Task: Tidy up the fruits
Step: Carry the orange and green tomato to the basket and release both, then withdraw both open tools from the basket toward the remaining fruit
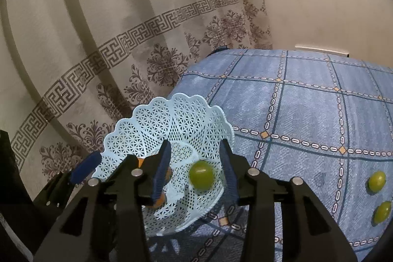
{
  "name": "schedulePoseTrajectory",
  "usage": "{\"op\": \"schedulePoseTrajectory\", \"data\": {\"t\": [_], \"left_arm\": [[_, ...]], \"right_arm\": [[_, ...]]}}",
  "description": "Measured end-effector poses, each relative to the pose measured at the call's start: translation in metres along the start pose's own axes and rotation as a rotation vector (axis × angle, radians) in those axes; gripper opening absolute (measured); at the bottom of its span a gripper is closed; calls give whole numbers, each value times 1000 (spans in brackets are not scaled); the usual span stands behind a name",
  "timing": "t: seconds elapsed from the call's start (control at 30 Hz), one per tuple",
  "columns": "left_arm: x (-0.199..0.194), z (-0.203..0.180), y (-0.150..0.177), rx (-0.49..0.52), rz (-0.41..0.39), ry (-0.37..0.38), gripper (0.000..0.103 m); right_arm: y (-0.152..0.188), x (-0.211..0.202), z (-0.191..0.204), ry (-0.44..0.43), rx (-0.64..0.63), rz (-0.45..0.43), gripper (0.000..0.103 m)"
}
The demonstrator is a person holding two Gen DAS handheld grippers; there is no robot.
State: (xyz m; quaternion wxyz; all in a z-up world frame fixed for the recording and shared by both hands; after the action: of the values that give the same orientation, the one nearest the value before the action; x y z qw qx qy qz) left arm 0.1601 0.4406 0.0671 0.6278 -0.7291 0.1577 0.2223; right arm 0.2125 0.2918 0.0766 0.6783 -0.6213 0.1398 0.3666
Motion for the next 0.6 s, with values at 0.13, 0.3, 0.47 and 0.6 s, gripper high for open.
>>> {"op": "schedulePoseTrajectory", "data": {"t": [0.13, 0.3, 0.47, 0.6], "left_arm": [[2, 0, -1, 2, -5, -3, 80], [1, 4, -2, -16, -12, -17, 95], [-1, 10, -3, -40, -28, -38, 98], [0, 10, -2, -40, -28, -44, 100]], "right_arm": [[0, -2, -4, 3, 13, -3, 43], [1, 0, -7, 12, 29, 1, 50], [0, -3, -12, 27, 63, -23, 66], [-1, -4, -17, 40, 87, -33, 68]]}}
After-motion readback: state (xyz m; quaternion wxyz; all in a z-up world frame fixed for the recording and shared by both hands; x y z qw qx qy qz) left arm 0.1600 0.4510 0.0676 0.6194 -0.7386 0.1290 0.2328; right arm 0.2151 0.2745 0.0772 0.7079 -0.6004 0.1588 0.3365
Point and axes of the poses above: each gripper's, at about its wrist camera, not at the fingertips, and x roughly the way its jaws point, z to its left, y to its underside, the point moved 3 cm from there along x, roughly the way its jaws point, and after that the axes turned 15 degrees about y, right-handed, at the moved point
